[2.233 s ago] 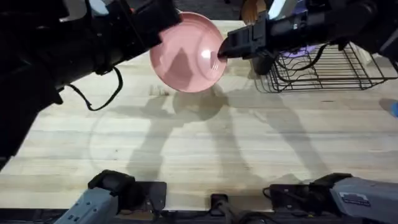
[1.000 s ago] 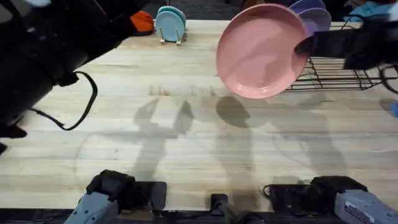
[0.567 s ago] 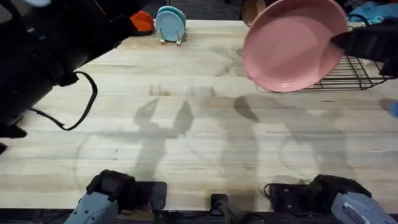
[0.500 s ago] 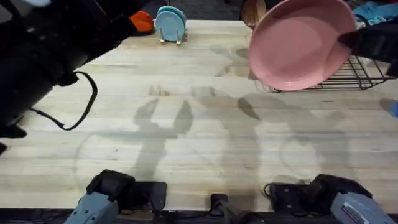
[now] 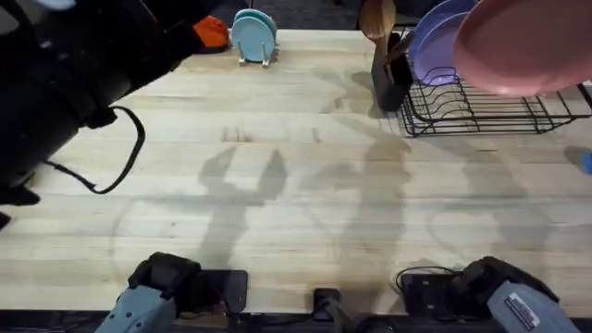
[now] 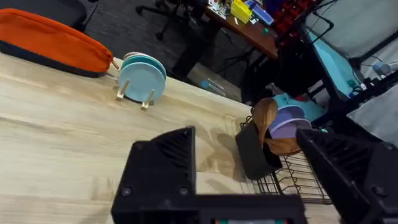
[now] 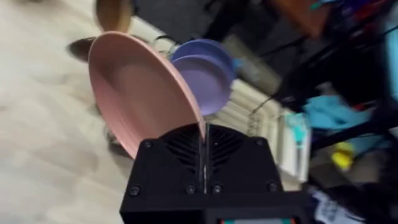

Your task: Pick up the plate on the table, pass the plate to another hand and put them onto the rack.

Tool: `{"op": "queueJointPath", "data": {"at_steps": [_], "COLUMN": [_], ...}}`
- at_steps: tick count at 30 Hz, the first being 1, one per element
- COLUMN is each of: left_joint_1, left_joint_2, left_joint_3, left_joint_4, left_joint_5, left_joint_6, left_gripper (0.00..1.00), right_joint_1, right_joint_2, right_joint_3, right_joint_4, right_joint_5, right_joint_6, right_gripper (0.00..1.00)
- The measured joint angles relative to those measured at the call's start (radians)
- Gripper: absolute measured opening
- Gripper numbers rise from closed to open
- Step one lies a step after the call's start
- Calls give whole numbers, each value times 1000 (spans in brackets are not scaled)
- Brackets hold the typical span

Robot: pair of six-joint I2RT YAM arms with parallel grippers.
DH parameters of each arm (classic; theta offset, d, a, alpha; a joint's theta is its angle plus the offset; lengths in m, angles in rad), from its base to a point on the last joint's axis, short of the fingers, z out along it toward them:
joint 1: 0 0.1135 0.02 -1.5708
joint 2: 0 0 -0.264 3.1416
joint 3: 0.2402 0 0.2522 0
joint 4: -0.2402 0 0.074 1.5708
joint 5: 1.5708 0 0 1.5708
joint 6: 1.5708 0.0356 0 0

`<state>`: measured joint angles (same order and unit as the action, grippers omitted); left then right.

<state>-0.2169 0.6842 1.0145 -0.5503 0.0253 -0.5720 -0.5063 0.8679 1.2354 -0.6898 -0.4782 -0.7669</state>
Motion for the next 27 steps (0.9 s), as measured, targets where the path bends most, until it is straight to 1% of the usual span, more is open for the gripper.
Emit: {"op": "queueJointPath", "data": {"at_steps": [1, 7, 8, 11, 12, 17, 21, 27], "left_joint_1": [0, 0, 0, 0, 0, 0, 0, 0], "left_joint_2": [0, 0, 0, 0, 0, 0, 0, 0], "left_joint_3": [0, 0, 0, 0, 0, 0, 0, 0], "left_joint_4": [0, 0, 0, 0, 0, 0, 0, 0], "left_joint_5": [-7, -62, -93, -128, -159, -184, -188, -195], "left_joint_6": [0, 0, 0, 0, 0, 0, 0, 0], "left_gripper": [994, 993, 994, 993, 993, 995, 995, 993], "right_joint_1": [-23, -31, -31, -32, -32, -32, -32, -32], "right_joint_2": [40, 176, 240, 311, 390, 540, 651, 750], "right_joint_3": [1, 1, 1, 2, 2, 2, 2, 2], "right_joint_4": [65, 210, 299, 381, 435, 533, 651, 798], "right_joint_5": [0, 0, 0, -6, -36, -115, -177, -287], "right_joint_6": [-13, -56, -89, -134, -205, -327, -393, -433], "right_gripper": [30, 31, 31, 31, 31, 31, 31, 31]}}
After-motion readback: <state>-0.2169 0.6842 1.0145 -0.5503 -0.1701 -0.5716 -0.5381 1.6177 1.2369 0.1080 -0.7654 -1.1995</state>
